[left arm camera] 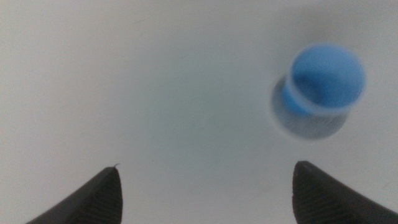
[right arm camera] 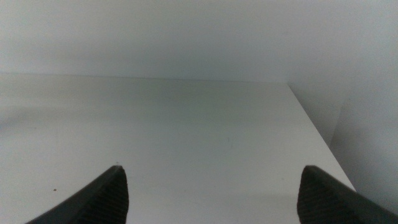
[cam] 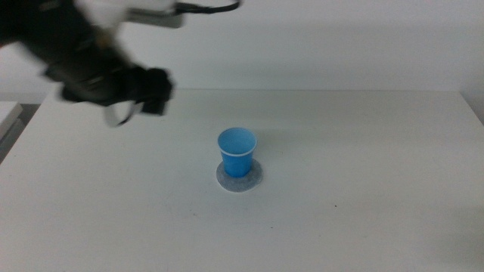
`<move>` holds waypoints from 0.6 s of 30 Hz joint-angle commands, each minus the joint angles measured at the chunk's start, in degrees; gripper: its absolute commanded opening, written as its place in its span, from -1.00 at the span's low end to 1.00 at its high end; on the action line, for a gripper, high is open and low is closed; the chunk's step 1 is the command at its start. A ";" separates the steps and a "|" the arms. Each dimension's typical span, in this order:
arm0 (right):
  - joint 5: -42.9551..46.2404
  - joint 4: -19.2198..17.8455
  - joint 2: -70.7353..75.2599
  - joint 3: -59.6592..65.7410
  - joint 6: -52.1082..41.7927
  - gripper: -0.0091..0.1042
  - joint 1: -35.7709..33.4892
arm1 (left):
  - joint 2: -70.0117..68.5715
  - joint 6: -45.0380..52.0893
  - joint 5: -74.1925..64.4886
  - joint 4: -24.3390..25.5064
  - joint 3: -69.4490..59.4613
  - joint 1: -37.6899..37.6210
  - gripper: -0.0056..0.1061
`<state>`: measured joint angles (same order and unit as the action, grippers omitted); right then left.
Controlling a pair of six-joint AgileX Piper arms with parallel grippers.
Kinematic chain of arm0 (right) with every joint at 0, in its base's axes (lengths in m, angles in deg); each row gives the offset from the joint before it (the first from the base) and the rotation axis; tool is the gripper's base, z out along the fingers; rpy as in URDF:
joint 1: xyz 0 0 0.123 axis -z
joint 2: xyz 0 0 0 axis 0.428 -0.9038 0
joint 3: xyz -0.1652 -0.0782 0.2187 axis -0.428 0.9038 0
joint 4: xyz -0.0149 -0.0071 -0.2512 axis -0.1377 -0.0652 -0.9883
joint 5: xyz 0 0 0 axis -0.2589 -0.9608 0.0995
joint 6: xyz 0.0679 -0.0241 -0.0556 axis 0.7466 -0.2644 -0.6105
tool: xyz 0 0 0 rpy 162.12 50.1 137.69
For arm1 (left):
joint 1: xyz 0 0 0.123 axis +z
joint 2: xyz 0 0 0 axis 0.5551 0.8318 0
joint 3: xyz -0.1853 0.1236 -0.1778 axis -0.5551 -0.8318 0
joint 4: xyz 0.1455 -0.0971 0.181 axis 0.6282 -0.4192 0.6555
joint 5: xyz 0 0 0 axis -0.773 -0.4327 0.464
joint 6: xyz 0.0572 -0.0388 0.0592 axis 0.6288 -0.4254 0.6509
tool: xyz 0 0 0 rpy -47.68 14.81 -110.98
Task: Place an empty cup on a cup mat.
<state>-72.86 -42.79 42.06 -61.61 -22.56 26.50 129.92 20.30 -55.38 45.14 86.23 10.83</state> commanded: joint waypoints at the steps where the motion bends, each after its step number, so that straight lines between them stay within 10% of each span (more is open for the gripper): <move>1: 0.38 -0.15 0.28 0.19 -0.23 0.80 -0.07 | -8.95 -1.46 2.33 3.85 -7.15 0.14 0.78; 12: 0.38 -0.15 0.28 0.19 -0.23 0.80 -0.07 | -32.94 -1.46 33.74 8.21 -39.25 1.00 0.78; 18: 0.38 -0.16 0.28 0.19 -0.23 0.80 -0.12 | -49.26 5.11 48.37 -2.52 -54.97 12.30 0.78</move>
<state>-72.86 -42.79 42.06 -61.61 -22.56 26.50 84.51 23.04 -11.56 45.51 34.63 20.95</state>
